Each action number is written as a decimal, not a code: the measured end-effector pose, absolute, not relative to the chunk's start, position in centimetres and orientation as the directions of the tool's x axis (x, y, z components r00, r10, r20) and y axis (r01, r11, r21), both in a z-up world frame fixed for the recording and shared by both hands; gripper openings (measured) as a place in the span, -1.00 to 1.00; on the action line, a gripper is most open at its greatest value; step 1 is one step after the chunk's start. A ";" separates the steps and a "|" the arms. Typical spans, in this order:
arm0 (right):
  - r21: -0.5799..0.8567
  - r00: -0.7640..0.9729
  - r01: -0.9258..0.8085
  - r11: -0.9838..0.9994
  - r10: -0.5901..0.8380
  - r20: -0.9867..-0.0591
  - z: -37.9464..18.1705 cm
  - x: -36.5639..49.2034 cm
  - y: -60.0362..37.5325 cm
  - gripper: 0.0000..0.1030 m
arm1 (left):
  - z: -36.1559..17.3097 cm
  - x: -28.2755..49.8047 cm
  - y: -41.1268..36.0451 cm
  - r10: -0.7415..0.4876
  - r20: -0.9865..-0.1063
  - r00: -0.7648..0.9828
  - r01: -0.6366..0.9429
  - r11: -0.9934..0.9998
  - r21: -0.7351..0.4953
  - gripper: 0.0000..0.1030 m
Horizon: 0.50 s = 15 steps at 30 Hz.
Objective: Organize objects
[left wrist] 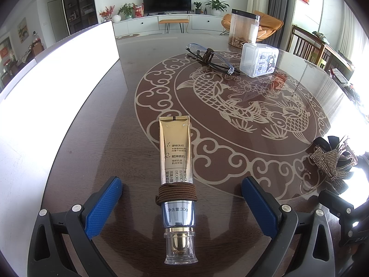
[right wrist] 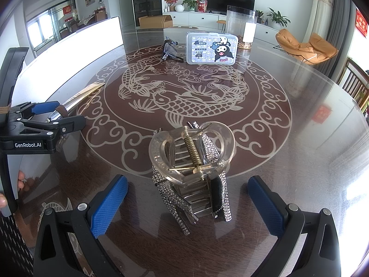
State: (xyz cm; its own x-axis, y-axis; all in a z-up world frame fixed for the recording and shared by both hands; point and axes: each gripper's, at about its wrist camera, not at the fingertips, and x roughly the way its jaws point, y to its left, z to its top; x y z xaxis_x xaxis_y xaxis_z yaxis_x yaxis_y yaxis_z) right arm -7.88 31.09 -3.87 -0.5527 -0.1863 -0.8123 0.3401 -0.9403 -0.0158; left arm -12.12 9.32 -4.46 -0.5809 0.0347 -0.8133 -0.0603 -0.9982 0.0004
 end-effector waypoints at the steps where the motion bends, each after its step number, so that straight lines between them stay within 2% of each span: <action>1: -0.016 -0.553 0.340 -0.940 -0.186 -0.812 -3.9 -7.9 31.1 1.00 | -4.4 -12.1 9.3 0.035 -0.813 -0.581 -0.060 -0.998 0.000 1.00; 15: -0.016 -0.553 0.340 -0.940 -0.187 -0.812 -3.9 -7.9 31.1 1.00 | -4.5 -11.8 9.2 0.048 -0.814 -0.579 -0.077 -0.997 -0.003 1.00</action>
